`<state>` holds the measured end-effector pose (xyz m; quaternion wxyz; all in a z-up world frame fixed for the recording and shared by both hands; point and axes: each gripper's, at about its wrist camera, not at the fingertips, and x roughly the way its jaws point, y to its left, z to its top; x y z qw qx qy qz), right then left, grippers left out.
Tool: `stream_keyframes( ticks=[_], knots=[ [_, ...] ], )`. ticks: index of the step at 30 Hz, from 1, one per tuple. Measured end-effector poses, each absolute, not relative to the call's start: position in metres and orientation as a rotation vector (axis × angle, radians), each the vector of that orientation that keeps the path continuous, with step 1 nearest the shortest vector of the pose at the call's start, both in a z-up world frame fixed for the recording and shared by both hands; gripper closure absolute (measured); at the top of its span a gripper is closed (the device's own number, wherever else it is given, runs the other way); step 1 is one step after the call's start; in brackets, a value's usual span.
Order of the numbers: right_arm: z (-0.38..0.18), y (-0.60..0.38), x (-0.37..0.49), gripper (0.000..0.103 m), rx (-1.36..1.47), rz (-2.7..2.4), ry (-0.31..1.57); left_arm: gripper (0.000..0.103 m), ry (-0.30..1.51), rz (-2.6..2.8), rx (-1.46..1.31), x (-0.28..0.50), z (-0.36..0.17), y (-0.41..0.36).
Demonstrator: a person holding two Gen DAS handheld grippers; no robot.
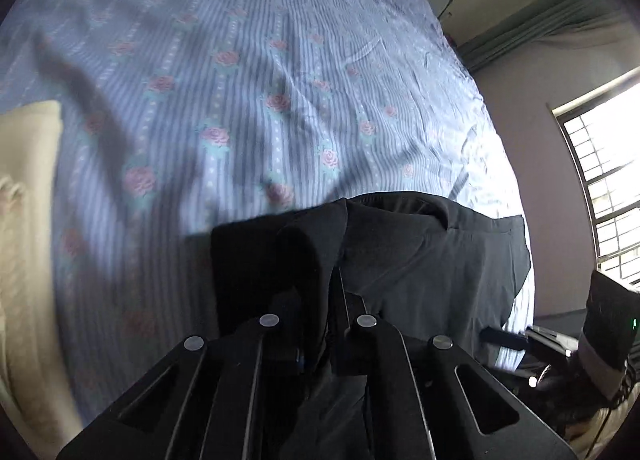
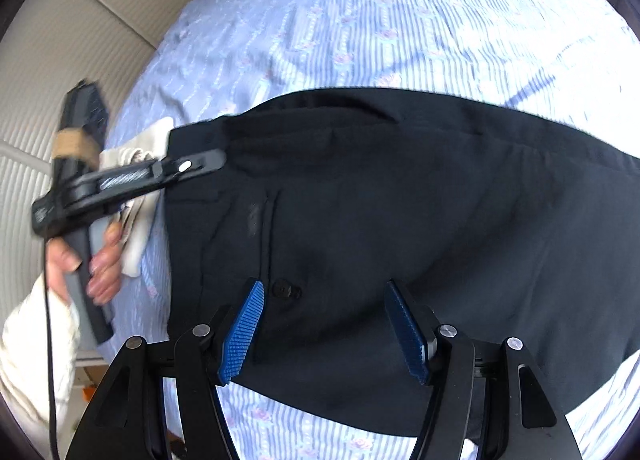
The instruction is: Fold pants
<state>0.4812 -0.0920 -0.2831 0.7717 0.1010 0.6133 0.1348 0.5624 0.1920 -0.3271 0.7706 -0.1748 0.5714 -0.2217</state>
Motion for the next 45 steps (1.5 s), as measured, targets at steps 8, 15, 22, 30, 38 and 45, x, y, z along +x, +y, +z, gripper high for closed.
stream_keyframes(
  ticks=[8,15,22,30,38,45],
  knots=[
    [-0.28,-0.099,0.475,0.039,0.187,0.259,1.316,0.087,1.26,-0.447,-0.187,0.591,-0.345,0.177],
    [-0.267,-0.124,0.46,0.039,0.178,0.177,1.272,0.04,1.174,-0.189,0.02,0.564,-0.311,0.173],
    [-0.247,-0.164,0.417,0.039,0.152,0.164,1.209,0.023,1.102,-0.083,-0.106,0.452,-0.262,0.187],
    [-0.278,-0.193,0.358,0.025,0.109,0.157,1.297,0.021,1.161,0.049,-0.512,0.362,-0.322,0.165],
    [-0.32,-0.2,0.342,0.025,0.174,0.182,1.384,0.022,1.143,0.185,-0.697,0.372,-0.378,0.15],
    [-0.334,-0.212,0.341,0.025,0.251,0.236,1.403,0.08,1.007,0.294,-0.616,0.39,-0.307,0.134]
  ],
)
